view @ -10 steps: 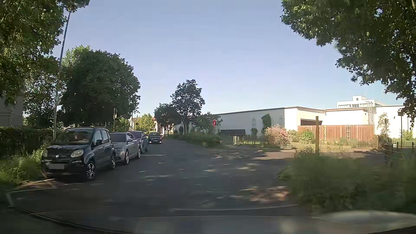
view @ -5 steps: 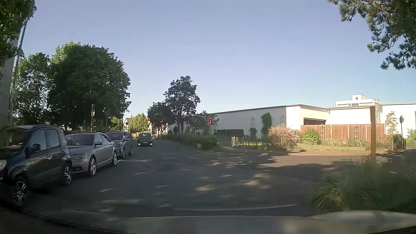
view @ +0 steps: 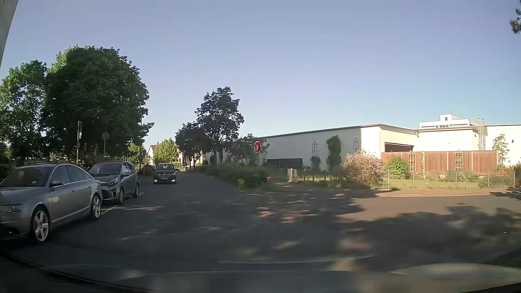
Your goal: Follow the waypoints while adhering to traffic rules and regulations
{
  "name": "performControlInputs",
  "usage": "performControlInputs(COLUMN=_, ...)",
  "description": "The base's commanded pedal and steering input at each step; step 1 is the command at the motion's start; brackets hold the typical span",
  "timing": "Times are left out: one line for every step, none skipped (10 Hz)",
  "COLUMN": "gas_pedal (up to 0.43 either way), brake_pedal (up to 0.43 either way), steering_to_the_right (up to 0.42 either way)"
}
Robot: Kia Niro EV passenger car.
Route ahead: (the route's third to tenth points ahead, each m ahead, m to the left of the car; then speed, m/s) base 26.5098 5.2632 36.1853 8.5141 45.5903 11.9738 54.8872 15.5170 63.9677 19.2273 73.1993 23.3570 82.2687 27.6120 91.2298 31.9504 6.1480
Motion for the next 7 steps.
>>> performControlInputs(gas_pedal=0.000, brake_pedal=0.000, steering_to_the_right=-0.009)
performControlInputs(gas_pedal=0.000, brake_pedal=0.000, steering_to_the_right=-0.017)
performControlInputs(gas_pedal=0.000, brake_pedal=0.000, steering_to_the_right=-0.027)
performControlInputs(gas_pedal=0.000, brake_pedal=0.000, steering_to_the_right=-0.038)
performControlInputs(gas_pedal=0.000, brake_pedal=0.000, steering_to_the_right=-0.048)
performControlInputs(gas_pedal=0.000, brake_pedal=0.000, steering_to_the_right=-0.060)
performControlInputs(gas_pedal=0.000, brake_pedal=0.000, steering_to_the_right=-0.071)
